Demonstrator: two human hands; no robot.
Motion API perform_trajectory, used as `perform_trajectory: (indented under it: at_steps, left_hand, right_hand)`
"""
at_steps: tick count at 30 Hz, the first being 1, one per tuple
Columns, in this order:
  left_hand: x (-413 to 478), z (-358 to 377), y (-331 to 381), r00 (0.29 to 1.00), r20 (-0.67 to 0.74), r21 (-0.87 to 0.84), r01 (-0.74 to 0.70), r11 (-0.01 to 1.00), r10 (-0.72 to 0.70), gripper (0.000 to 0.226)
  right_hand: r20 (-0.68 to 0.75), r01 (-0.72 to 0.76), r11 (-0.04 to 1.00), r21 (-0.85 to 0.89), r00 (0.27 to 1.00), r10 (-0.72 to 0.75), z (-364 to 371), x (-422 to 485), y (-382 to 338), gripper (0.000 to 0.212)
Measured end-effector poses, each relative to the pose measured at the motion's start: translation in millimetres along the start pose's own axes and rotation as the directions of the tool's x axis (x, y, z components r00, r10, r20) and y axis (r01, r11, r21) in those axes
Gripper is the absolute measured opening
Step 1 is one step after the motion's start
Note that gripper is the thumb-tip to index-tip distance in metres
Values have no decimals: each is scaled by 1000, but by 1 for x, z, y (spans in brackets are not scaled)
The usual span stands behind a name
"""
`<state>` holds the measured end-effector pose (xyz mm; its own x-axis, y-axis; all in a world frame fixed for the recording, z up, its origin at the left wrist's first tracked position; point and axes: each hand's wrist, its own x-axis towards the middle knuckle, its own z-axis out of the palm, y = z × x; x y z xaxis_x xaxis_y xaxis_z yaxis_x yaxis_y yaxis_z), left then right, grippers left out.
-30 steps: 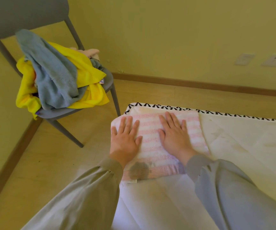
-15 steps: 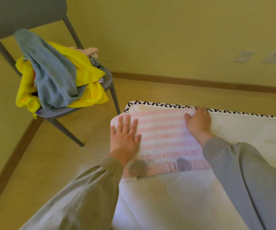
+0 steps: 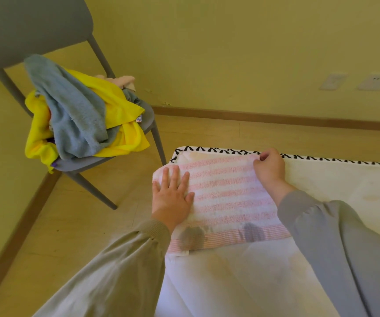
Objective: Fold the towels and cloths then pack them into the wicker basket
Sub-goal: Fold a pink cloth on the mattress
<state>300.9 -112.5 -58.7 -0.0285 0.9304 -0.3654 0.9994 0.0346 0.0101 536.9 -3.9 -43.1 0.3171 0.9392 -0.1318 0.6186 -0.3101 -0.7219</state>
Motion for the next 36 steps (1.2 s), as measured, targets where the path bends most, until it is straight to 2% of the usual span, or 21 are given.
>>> perform_trajectory:
  at_steps: [3,5,7,9,11,13,14,15,17,20,21,23,26,28,29,31,32,36]
  left_hand:
    - [2,-11,-3,998,57,30,-2,1000,0,62]
    - [3,-23,-3,998,57,-20,-19,1000,20,62]
    - [4,-39,-2,999,7,-171,-35,985,37,65]
    - [3,-60,2,997,-69,-373,-52,926,28,73]
    - [2,-86,8,996,-82,-640,-68,765,20,73]
    - [-2,-111,14,998,-12,-869,-40,493,61,67]
    - [-4,-121,16,995,7,-912,-35,408,101,65]
    - [-6,-129,17,991,8,-920,-46,389,137,62]
    - [-9,-141,19,986,-5,-915,-73,397,169,51]
    - [-16,-154,20,988,-64,-880,-122,459,140,19]
    - [-19,-157,21,989,-96,-855,-142,500,116,18]
    - [-26,-162,22,984,-159,-819,-177,545,80,31]
    - [-35,-170,26,964,-265,-774,-220,595,11,35]
    - [-40,-175,25,942,-334,-746,-244,619,-32,35]
    - [-42,-177,24,932,-360,-743,-254,619,-50,33]
    - [-48,-182,21,917,-391,-751,-270,603,-76,31]
    - [-52,-184,19,916,-393,-754,-274,597,-77,29]
    - [-66,-195,9,920,-387,-781,-291,553,-62,23]
  right_hand:
    - [-44,81,997,18,996,-81,-5,-15,-14,7]
    - [-18,148,987,64,989,-147,-9,-28,-24,4]
    - [46,212,968,135,975,-219,-14,-41,-39,7]
    - [109,233,939,252,957,-267,-22,-53,-57,14]
    - [169,219,906,362,941,-295,-31,-64,-76,17]
    - [208,222,884,412,921,-328,-39,-73,-91,23]
    - [214,234,876,422,913,-347,-42,-76,-98,27]
    - [215,254,868,427,904,-370,-46,-79,-103,29]
    - [221,281,855,436,887,-405,-53,-83,-111,29]
    - [213,309,846,436,877,-430,-66,-86,-119,24]
    - [207,320,842,434,874,-439,-70,-87,-120,23]
    - [221,309,840,446,871,-438,-77,-87,-121,21]
    - [423,166,856,489,814,-399,-88,-88,-116,5]
    - [574,115,904,413,738,-356,-91,-88,-110,5]
    - [608,152,930,335,719,-336,-92,-89,-108,2]
    - [585,250,940,234,736,-342,-93,-91,-107,19]
    - [548,272,933,238,755,-360,-94,-94,-110,26]
    - [427,313,888,337,790,-440,-101,-106,-134,27]
